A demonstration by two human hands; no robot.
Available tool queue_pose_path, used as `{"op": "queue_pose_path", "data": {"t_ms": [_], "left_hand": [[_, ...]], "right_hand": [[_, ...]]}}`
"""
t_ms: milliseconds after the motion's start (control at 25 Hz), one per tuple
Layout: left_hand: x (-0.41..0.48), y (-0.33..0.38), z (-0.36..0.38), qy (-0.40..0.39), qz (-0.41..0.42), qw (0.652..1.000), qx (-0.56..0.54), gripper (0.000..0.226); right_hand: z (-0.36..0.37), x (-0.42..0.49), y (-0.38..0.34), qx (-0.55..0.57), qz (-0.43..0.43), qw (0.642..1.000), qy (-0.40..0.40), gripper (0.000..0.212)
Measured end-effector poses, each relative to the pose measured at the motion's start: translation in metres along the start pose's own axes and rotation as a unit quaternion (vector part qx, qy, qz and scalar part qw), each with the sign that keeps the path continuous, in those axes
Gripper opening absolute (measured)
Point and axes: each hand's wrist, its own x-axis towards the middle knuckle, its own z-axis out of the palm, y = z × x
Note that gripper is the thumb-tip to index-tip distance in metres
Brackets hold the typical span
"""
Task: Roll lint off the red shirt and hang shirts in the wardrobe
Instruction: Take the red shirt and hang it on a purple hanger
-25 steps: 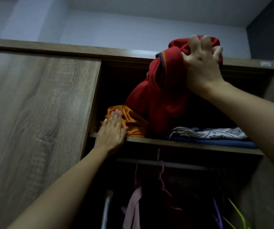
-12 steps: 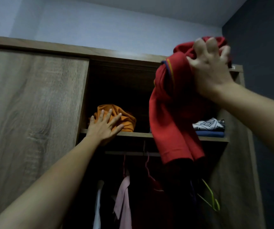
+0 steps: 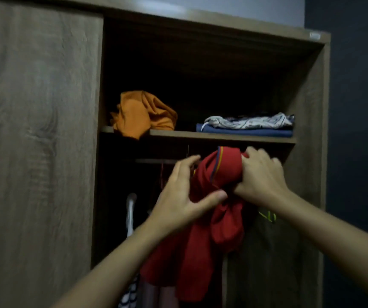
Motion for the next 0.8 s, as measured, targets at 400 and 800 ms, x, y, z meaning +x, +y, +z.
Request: {"op": "queue_pose_path", "data": {"t_ms": [400,800], "left_hand": [[-0.065,-0.069,0.023,-0.025,-0.202,0.972,-0.118,0.016],[-0.069,-0.060,0.014,-0.048,-0.259,0.963,-0.051,0.022]], "right_hand": [[0.072,-0.066,0.014,0.142,-0.111,0.959,-0.217,0.049],[0.090,-0.072,0.034,0.196,-0.184,0.919,-0.288,0.026]]}}
